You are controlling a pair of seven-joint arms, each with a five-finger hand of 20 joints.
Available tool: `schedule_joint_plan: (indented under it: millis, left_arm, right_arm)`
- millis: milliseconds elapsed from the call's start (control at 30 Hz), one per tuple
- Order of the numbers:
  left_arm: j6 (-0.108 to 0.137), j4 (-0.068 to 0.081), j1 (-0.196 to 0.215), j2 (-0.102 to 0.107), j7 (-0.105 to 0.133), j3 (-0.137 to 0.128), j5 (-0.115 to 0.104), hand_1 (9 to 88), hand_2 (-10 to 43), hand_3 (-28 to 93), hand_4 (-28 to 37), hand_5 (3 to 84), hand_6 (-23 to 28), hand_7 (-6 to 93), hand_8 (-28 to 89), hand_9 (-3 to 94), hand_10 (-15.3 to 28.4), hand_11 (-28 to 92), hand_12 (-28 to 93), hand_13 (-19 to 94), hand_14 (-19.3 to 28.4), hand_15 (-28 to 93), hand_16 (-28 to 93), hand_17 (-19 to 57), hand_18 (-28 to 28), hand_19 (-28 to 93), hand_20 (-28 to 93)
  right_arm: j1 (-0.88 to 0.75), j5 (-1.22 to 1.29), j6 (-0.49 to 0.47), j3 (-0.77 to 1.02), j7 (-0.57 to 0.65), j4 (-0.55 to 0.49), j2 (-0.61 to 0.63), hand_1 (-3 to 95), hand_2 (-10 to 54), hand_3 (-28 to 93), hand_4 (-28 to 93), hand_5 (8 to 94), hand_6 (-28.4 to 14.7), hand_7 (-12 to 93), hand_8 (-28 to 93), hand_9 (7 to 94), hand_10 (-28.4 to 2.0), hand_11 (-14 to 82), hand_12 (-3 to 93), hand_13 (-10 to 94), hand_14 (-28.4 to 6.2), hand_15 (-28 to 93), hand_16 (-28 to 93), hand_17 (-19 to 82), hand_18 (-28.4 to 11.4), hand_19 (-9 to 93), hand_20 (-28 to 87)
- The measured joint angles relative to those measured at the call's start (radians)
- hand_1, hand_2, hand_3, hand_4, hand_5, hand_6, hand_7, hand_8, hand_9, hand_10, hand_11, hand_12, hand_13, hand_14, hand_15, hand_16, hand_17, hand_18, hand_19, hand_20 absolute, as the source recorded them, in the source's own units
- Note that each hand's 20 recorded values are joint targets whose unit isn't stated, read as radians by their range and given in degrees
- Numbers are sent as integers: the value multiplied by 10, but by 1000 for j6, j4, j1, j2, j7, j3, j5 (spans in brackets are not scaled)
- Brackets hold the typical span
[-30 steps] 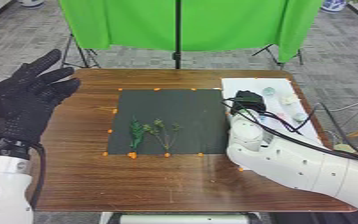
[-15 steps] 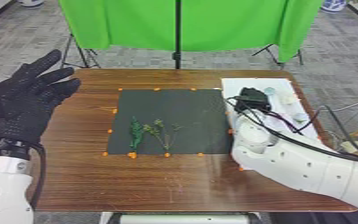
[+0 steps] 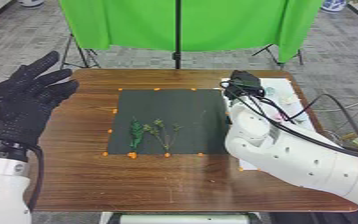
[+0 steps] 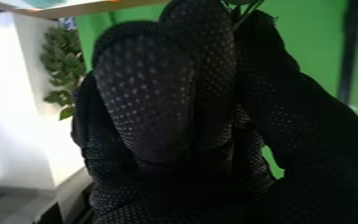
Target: Arrange flowers
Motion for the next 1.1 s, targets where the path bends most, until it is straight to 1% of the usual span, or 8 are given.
schedule_joint_plan:
  millis: [133,267,400,567,700,900,1100]
  left_arm:
    - [4,-1,2,0,-2,0,1,212,86,781,-263,368,101,137,-88,335,217,308,122,259,284,601,-119,-55,260,621,262]
    - [8,-2,2,0,-6,-1,2,213,87,779,-264,369,101,137,-88,335,218,308,124,259,284,599,-119,-55,260,620,263]
    - [12,-6,9,-1,-7,-8,2,214,87,780,-264,369,101,137,-88,336,219,307,124,259,284,598,-118,-54,260,620,263]
    - [15,-10,18,-1,-7,-15,2,213,86,781,-263,370,102,136,-88,337,220,308,124,260,284,598,-117,-55,262,620,265]
    - [16,-10,19,-1,-8,-15,3,214,86,781,-264,370,102,138,-88,336,219,308,125,261,284,597,-117,-55,261,619,266]
    - [16,-9,14,-1,-19,-11,3,215,86,782,-262,371,103,138,-88,337,220,310,125,260,284,597,-117,-55,261,617,267]
    - [15,-7,-1,-1,-35,-5,7,215,85,784,-261,373,103,142,-89,337,220,312,125,260,284,597,-116,-54,261,617,268]
  right_arm:
    - [-21,0,-50,23,-2,-22,-57,549,-95,734,-283,899,-27,192,125,937,-79,351,166,937,-42,525,190,528,-206,932,205]
    - [-57,1,-73,25,-5,-53,-102,549,-95,733,-283,898,-28,191,127,937,-78,353,164,937,-42,528,187,529,-207,932,210]
    - [-120,0,-95,45,-6,-87,-126,548,-95,734,-283,900,-29,190,127,937,-81,357,162,937,-42,532,185,529,-208,932,215]
    - [-178,-2,-120,46,-4,-102,-132,547,-95,736,-283,901,-29,189,130,937,-78,362,158,937,-42,536,181,530,-209,932,223]
    - [-201,-3,-132,45,-1,-102,-133,545,-95,734,-283,902,-27,188,130,937,-78,367,149,937,-42,539,179,531,-209,932,223]
    - [-212,-3,-141,39,2,-103,-134,535,-95,727,-282,905,-20,187,122,937,-74,377,142,937,-40,545,173,538,-205,932,220]
    - [-224,-2,-146,39,10,-108,-137,502,-95,712,-277,905,-18,183,106,937,-74,377,138,937,-40,547,169,544,-205,932,215]
